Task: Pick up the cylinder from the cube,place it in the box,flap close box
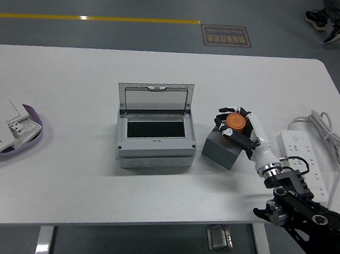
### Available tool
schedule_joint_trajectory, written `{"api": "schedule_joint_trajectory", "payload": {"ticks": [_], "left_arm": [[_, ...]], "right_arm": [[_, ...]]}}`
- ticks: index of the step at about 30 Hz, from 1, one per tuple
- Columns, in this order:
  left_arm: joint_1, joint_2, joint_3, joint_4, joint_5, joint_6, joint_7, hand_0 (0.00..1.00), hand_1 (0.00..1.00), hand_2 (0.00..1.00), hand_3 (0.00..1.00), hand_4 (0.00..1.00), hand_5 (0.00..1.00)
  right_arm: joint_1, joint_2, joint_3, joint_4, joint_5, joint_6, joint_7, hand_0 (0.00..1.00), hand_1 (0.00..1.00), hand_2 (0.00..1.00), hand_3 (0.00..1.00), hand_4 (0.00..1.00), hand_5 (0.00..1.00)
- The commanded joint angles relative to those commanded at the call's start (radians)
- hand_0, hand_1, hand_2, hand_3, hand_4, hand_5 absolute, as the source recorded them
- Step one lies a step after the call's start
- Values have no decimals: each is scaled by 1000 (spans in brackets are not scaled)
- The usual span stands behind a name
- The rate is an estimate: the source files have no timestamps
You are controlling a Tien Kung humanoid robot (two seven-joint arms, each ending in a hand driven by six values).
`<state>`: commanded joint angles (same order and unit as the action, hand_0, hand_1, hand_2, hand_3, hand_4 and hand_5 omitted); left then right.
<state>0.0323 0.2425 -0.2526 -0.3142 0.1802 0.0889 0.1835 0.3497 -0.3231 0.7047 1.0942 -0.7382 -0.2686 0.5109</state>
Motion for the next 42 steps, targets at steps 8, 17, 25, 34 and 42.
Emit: {"api": "schedule_joint_trajectory", "payload": {"ticks": [8,17,25,34,42], "left_arm": [[-2,-1,5,0,-4,0,-4,617,640,628,635,689,245],[-1,-1,5,0,-5,1,-4,617,638,628,635,688,243],[2,-3,4,-1,-3,1,-3,616,639,628,635,689,243],[6,-6,0,-2,2,1,0,616,639,628,635,689,244],[6,-6,0,-1,2,1,0,616,639,627,634,688,244]], "right_arm": [[1,0,-4,2,0,-5,-4,669,600,506,502,357,2],[6,0,-8,7,6,-7,2,590,551,471,436,2,2],[31,-10,-1,43,-6,-15,6,581,535,459,389,19,2],[37,-25,31,181,-170,-68,-92,511,454,440,321,60,2],[47,-25,38,249,-363,-117,-223,238,271,371,258,2,2]]}}
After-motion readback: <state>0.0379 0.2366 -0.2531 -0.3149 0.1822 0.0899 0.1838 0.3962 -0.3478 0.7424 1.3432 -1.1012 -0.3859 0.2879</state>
